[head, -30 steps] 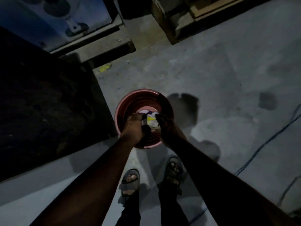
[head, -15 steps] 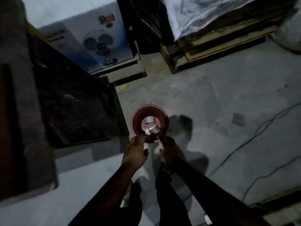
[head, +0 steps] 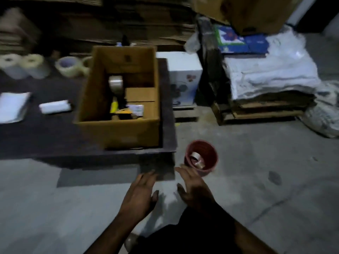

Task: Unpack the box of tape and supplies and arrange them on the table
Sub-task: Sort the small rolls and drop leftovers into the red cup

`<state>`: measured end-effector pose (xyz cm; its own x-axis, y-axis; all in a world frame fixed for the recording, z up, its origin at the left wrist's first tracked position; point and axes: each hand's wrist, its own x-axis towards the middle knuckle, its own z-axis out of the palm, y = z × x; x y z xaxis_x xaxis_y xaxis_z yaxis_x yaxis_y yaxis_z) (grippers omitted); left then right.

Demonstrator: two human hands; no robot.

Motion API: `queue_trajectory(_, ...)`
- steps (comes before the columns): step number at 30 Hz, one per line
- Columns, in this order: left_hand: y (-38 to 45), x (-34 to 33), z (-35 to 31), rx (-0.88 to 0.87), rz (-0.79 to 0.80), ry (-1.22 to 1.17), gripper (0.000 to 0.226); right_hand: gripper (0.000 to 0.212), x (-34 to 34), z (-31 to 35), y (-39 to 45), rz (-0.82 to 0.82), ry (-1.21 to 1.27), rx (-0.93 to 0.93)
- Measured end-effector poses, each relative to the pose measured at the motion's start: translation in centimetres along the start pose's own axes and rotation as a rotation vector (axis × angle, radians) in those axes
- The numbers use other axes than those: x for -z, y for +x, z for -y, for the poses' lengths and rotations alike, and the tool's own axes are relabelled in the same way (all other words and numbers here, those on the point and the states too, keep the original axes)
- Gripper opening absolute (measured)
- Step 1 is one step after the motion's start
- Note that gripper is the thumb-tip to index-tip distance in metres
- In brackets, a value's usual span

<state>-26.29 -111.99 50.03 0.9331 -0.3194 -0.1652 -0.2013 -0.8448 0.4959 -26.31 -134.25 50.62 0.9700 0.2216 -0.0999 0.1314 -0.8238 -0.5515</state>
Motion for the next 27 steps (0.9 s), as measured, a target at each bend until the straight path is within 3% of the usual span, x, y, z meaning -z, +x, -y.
queue_trajectory(3, -6.1, 4.7, 6.5, 0.148, -0.082, -0.003, 0.059, 0.059, -2.4, 7.8, 1.4, 0.099, -0.008, 0.001)
queue_trajectory(6, -9.6, 8.5, 12.0, 0.285, -0.201, -0.017, 0.059, 0.057, -4.7, 14.1, 3.8, 0.189, -0.012, 0.130)
queue_trajectory(12, -9.0, 14.2, 21.5, 0.420, -0.304, -0.024, 0.066, 0.053, -9.0, 23.8, 11.2, 0.272, -0.063, 0.276)
queue_trajectory(19, -2.4, 20.2, 30.8, 0.358, -0.286, 0.082, 0.061, 0.053, -16.3, 30.8, 25.2, 0.242, -0.034, 0.322)
queue_trajectory(24, 2.3, 24.0, 37.3, 0.294, -0.267, 0.152, 0.048, 0.046, -19.7, 35.8, 36.1, 0.064, -0.015, 0.224)
queue_trajectory(27, 6.4, 26.8, 40.5, 0.230, -0.271, 0.213, 0.037, 0.045, -20.6, 36.3, 40.6, 0.060, -0.122, 0.169)
